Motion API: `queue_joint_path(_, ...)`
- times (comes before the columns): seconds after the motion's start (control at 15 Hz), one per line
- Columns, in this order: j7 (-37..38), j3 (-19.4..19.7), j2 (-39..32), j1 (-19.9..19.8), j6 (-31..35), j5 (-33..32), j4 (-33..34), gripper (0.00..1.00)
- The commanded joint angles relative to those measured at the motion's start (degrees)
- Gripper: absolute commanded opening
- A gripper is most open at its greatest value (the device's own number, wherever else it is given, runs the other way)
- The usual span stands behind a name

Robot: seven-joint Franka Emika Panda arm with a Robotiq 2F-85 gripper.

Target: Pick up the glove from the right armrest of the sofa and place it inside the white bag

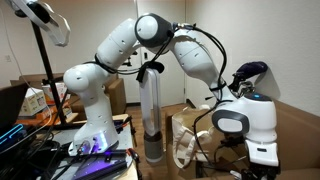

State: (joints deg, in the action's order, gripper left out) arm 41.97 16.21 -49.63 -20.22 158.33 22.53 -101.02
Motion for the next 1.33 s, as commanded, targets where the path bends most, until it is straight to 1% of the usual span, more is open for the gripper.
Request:
queue_joint_path(0.0,-3.3,-3.7,0.1,-3.6,1.7,3.0,0.1,1.00)
queue_joint_path(0.13,-4.4,-5.7,-0.2,-5.5,2.6,4.6,0.6,1.00)
queue_joint_path(0.2,-5.1,-6.6,-0.4,-6.4,3.1,5.5,0.8,0.75)
queue_joint_path(0.27,-6.0,-7.4,-0.5,-7.2,3.6,6.4,1.0,0.74)
queue_joint_path(0.4,-8.4,-9.5,-0.6,-9.1,4.8,8.4,1.2,0.60)
queue_joint_path(0.6,-11.7,-11.5,-0.4,-10.8,5.9,10.6,1.0,0.39)
queue_joint_path(0.73,-13.3,-11.9,-0.3,-11.4,5.9,11.9,0.9,0.28)
queue_joint_path(0.8,-14.0,-12.0,-0.3,-11.5,5.9,12.6,0.9,0.20)
queue_joint_path(0.93,-14.7,-11.3,0.0,-11.1,5.7,13.5,0.6,0.10)
queue_joint_path(1.07,-14.3,-8.7,0.9,-8.8,4.7,12.0,-0.3,0.05)
queue_joint_path(1.13,-14.2,-7.9,1.4,-8.1,5.2,11.8,-0.9,0.05)
queue_joint_path(1.2,-13.8,-6.1,2.6,-6.2,4.8,10.5,-2.2,0.04)
queue_joint_path(1.27,-14.7,-6.3,3.7,-6.0,5.2,10.3,-3.1,0.07)
